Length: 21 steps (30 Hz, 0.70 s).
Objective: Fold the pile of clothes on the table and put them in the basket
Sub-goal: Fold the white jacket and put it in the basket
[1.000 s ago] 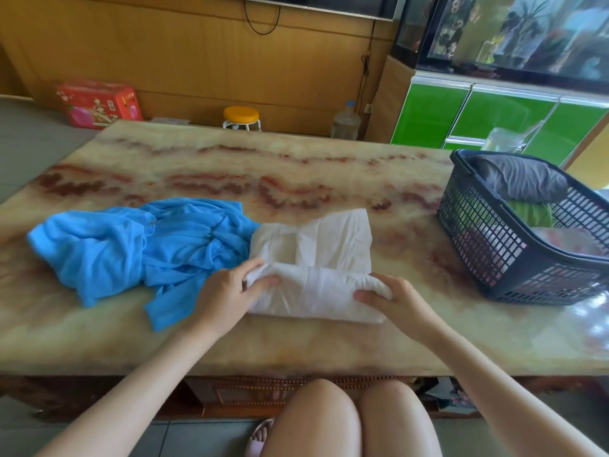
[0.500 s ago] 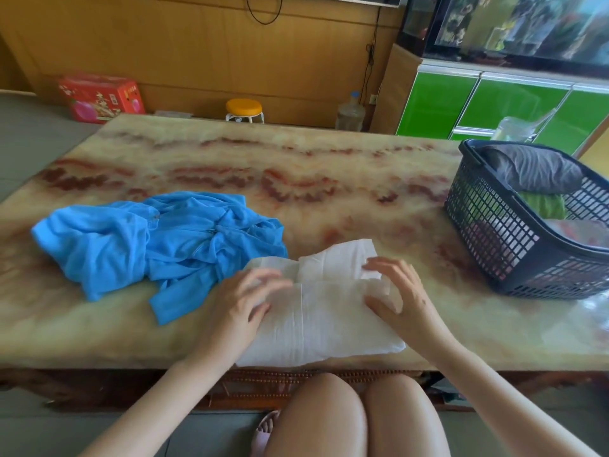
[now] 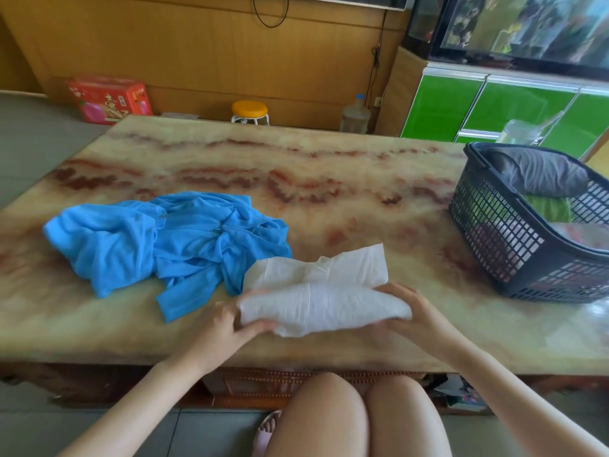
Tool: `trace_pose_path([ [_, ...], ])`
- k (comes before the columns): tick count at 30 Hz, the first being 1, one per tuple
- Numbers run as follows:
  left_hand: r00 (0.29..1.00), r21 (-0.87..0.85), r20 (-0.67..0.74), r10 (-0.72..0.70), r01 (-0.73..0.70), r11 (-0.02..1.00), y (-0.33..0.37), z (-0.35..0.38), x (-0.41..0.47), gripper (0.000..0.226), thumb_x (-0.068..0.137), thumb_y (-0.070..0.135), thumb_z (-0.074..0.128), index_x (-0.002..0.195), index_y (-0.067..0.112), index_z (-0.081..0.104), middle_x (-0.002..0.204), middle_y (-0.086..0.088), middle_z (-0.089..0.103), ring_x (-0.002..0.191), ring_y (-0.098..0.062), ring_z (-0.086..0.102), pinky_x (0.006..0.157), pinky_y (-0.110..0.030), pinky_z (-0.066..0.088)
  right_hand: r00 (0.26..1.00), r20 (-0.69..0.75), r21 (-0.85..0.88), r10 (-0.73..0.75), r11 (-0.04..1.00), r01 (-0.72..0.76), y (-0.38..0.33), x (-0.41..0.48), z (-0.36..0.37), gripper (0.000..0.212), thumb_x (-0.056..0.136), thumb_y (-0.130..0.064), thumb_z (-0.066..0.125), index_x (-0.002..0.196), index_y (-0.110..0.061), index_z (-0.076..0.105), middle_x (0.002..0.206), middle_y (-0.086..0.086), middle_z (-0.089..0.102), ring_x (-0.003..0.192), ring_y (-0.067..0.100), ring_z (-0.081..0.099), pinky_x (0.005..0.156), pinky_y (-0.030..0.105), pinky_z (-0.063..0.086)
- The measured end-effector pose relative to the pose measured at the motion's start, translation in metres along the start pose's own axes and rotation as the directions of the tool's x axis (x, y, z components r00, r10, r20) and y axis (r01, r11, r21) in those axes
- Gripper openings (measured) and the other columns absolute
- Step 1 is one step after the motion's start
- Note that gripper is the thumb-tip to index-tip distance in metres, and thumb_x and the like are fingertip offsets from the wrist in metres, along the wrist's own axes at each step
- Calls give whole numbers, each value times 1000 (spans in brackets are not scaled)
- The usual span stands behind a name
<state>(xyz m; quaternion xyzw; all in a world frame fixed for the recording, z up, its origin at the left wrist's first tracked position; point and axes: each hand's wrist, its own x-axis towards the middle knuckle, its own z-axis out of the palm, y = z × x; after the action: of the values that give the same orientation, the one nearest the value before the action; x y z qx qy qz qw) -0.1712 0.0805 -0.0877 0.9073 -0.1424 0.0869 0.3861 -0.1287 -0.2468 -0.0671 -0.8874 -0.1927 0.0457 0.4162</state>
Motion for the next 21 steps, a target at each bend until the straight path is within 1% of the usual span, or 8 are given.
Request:
trace_pose_path([
  [3, 967, -123, -170, -191, 171, 977, 10, 5, 25, 47, 76, 67, 52, 74, 21, 59, 59, 11, 59, 54, -3, 56, 52, -16, 42, 974, -9, 222, 227, 950, -220, -11, 21, -7, 63, 58, -65, 68, 97, -15, 68, 90, 5, 72, 87, 20, 68, 80, 43, 53],
  [6, 915, -153, -204, -349, 322, 934, 19, 13, 42, 39, 84, 54, 53, 72, 17, 54, 55, 10, 45, 51, -5, 48, 53, -20, 37, 905, -33, 212, 423, 888, -408, -13, 38, -3, 86, 58, -80, 61, 97, -4, 64, 84, 8, 67, 78, 18, 64, 69, 32, 49],
  [10, 821, -96, -79, -565, 558, 824, 8, 12, 65, 46, 87, 53, 53, 64, 13, 52, 84, -6, 54, 84, -26, 56, 78, -37, 46, 795, -90, 265, 599, 784, -561, -20, 60, 11, 56, 81, -61, 56, 111, -14, 58, 114, 0, 56, 108, 17, 51, 90, 30, 42],
  [12, 776, -169, -34, -630, 617, 769, 3, 10, 74, 42, 86, 51, 56, 85, 9, 60, 99, -10, 58, 95, -29, 57, 83, -38, 46, 760, -186, 178, 623, 782, -597, -22, 68, 15, 61, 83, -60, 55, 129, -22, 45, 129, 1, 37, 126, 22, 31, 103, 36, 31],
  [14, 768, -203, -78, -636, 612, 764, 10, 11, 79, 49, 86, 44, 61, 118, 10, 49, 112, -8, 55, 101, -29, 57, 79, -36, 44, 770, -242, 184, 591, 807, -561, -26, 71, 16, 60, 84, -48, 57, 135, -34, 29, 130, 2, 31, 122, 27, 36, 103, 41, 37],
  [16, 802, -140, -213, -558, 540, 830, 16, 16, 77, 60, 86, 35, 64, 134, 19, 32, 118, -6, 45, 95, -29, 57, 72, -36, 45, 827, -218, 204, 519, 852, -481, -26, 69, 15, 53, 87, -33, 55, 131, -41, 28, 124, 2, 36, 100, 27, 54, 85, 47, 53],
  [18, 860, -47, -243, -449, 452, 891, 18, 21, 73, 46, 91, 32, 57, 132, 31, 37, 118, -1, 41, 85, -22, 57, 69, -37, 48, 851, -160, 260, 500, 853, -453, -27, 65, 11, 47, 89, -19, 52, 128, -40, 37, 114, 10, 51, 85, 28, 60, 66, 46, 59],
  [21, 899, -145, -76, -430, 417, 897, 10, 20, 66, 34, 94, 38, 49, 128, 36, 52, 134, 2, 46, 112, -10, 51, 85, -22, 39, 832, -34, 408, 554, 768, -495, -26, 59, 0, 45, 90, -9, 55, 127, -32, 46, 98, 14, 59, 75, 28, 62, 64, 47, 59],
])
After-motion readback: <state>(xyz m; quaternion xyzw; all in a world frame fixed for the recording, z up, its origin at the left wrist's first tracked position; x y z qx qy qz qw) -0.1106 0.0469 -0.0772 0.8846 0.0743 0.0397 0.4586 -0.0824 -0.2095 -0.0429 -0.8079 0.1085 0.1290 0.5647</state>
